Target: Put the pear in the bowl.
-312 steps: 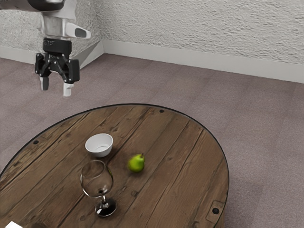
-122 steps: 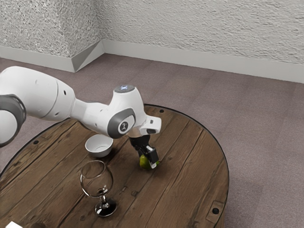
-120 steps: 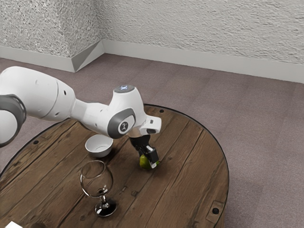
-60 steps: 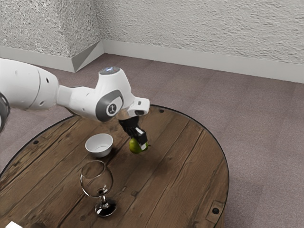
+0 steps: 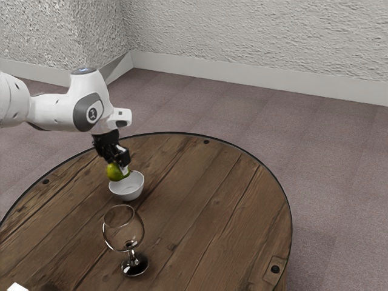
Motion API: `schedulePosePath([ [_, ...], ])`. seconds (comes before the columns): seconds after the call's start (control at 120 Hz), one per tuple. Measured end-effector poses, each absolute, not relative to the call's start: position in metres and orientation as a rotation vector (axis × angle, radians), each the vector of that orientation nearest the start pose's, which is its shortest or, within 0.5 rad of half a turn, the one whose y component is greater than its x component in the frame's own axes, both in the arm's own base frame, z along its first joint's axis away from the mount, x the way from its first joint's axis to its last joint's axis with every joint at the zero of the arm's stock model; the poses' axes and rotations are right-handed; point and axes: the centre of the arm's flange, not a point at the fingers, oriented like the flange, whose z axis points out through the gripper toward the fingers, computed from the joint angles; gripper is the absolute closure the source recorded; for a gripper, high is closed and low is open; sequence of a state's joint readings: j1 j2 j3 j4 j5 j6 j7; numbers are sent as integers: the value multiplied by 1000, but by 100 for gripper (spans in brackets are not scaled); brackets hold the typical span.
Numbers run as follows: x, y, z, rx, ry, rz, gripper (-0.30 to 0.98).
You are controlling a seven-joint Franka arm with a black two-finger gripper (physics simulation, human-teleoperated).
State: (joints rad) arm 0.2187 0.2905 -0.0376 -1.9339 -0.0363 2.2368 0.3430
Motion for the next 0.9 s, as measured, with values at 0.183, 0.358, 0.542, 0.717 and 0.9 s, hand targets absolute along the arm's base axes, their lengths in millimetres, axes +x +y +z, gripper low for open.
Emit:
schedulePosePath([
  [0.183,617,105,338,-3180,247,-50,38],
  [0.358,618,100,336,-3201,270,-50,17],
  [0.542,618,93,365,-3192,312,-114,7],
  [0.717,598,40,545,-3091,458,-347,3],
  [0.9,574,-8,644,-3066,499,-300,1],
])
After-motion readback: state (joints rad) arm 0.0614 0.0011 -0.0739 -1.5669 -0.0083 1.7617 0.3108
